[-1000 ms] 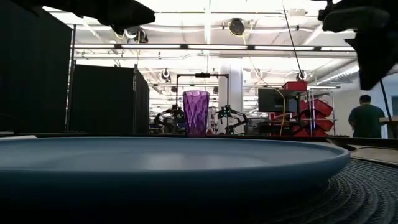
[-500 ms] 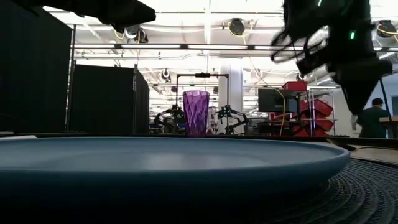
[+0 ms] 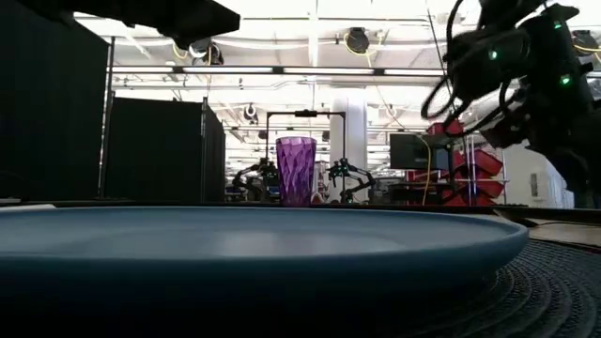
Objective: Set table place
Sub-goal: Move the black spoon to the right of the black table knife
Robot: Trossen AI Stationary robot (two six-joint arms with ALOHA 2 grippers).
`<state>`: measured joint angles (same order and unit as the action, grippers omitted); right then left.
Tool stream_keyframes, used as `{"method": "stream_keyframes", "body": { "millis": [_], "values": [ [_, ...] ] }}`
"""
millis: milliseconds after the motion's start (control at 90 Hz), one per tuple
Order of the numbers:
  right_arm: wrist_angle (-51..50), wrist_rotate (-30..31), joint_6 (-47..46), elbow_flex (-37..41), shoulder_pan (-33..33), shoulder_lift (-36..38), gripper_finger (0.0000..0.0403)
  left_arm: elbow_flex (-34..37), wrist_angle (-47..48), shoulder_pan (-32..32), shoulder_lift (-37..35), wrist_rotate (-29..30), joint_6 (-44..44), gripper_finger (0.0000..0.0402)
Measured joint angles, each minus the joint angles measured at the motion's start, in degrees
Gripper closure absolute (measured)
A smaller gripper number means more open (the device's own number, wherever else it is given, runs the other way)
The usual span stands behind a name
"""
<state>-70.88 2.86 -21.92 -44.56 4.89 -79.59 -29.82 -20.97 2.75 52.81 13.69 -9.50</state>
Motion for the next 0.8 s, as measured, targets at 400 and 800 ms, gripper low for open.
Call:
{"method": "stream_keyframes", "body": {
  "millis": [400,800],
  "values": [
    [0.1,-1.7,0.8,0.0,-6.9,21.8,0.0222,0.0,-6.6,-0.2,0.0,0.2,-2.4,0.0317],
    [8.1,1.3,-1.0,0.0,-4.0,18.4,0.0222,0.0,-14.3,-0.2,0.0,2.0,-4.8,0.0317]
  ]
}}
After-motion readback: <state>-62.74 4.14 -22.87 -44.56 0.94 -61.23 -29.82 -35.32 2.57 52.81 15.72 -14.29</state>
